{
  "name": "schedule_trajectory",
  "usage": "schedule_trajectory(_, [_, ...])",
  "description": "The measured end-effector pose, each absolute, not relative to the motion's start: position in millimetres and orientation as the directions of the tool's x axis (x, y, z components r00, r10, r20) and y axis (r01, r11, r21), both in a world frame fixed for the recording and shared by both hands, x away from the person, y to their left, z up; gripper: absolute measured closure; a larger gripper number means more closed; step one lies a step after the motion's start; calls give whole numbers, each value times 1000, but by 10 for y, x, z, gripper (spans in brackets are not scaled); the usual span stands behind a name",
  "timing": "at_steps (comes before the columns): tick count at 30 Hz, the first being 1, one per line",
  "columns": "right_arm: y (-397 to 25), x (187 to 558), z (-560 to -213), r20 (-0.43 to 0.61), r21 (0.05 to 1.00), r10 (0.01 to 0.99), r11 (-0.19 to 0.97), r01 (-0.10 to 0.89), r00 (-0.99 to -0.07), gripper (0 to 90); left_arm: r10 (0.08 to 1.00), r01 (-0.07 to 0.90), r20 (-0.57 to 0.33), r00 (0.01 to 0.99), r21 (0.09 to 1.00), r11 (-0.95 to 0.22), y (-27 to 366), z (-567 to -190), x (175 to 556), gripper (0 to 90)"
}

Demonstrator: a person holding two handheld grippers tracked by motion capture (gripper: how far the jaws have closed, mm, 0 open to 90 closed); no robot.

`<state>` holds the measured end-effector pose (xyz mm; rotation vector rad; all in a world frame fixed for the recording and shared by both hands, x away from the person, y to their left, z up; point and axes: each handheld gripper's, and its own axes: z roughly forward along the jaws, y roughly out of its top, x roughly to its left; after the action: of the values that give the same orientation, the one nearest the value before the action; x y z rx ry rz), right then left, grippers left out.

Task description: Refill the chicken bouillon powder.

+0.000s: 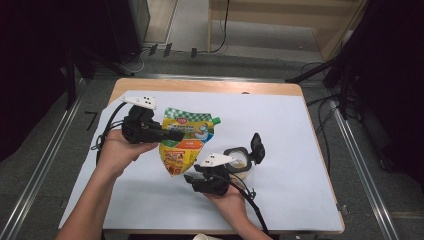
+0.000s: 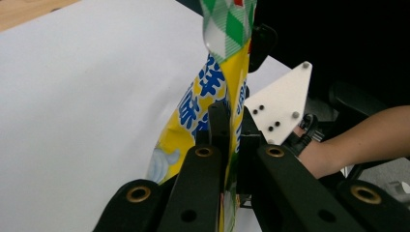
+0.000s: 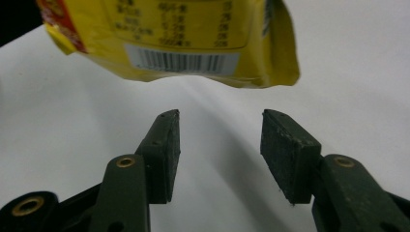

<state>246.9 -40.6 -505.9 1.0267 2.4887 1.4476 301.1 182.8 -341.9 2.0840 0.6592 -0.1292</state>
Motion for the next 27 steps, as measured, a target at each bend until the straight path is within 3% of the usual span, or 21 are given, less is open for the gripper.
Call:
schedule_trajectory(12, [-427, 2479, -5116, 138, 839, 643, 328, 434, -753, 694, 344, 527, -406, 847, 726, -442, 1714, -3403, 2936, 900])
schedule_trajectory(23, [-428, 2459, -5184, 119, 867, 661, 295, 402, -741, 709, 313, 600, -512, 800, 703, -382, 1777, -3428, 2975, 900])
schedule_trajectory(27, [-432, 2410, -5166, 86, 898, 633, 285, 335, -769, 729, 332, 588, -488, 808, 708, -391, 1749, -3410, 2955, 900])
